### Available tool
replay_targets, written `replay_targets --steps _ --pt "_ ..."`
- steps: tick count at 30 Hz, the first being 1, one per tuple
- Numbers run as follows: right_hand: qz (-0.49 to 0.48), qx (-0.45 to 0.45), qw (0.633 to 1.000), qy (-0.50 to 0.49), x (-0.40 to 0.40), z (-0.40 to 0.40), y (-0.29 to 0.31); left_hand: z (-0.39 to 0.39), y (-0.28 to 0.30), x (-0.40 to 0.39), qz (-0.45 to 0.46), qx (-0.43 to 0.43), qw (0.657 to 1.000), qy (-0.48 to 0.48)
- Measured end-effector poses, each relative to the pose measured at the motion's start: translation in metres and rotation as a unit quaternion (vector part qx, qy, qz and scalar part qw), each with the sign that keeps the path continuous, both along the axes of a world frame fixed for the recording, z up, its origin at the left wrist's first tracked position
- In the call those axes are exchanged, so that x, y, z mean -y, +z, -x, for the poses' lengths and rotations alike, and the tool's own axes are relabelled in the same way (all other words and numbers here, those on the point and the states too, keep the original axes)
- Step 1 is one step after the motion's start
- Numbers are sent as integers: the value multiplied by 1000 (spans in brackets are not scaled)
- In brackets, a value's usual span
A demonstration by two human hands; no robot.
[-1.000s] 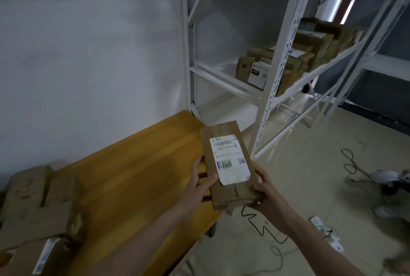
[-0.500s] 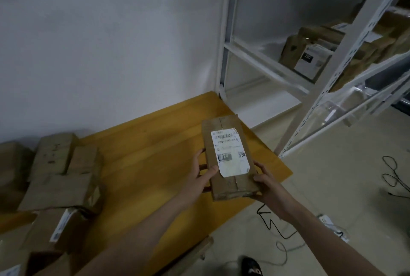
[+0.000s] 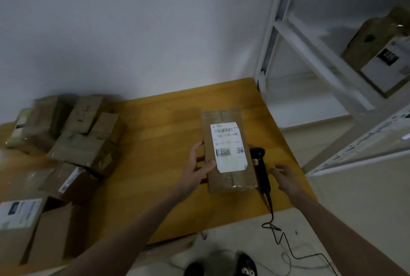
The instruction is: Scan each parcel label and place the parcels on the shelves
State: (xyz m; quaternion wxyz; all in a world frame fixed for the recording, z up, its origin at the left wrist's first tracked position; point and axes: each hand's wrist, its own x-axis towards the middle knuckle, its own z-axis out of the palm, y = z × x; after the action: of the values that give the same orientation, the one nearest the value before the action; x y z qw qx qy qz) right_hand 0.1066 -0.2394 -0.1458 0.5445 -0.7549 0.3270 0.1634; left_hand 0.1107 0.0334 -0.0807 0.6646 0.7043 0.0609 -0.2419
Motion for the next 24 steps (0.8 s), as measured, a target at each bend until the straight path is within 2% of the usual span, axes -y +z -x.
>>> replay_targets --steps 6,9,16,19,24 --pt "-53 -39 993 96 -4 -25 -15 2 -9 16 -15 1 998 56" --pt "-45 -52 988 135 -8 -33 -21 3 -14 21 -19 6 996 82" --pt "-47 -55 988 135 -8 -47 -38 11 -16 27 -26 11 992 122" --pt "-14 -22 993 114 -7 -45 -36 13 -17 26 -35 17 992 116" --pt "-4 97 994 55 -11 -31 37 8 -15 26 -51 59 990 116"
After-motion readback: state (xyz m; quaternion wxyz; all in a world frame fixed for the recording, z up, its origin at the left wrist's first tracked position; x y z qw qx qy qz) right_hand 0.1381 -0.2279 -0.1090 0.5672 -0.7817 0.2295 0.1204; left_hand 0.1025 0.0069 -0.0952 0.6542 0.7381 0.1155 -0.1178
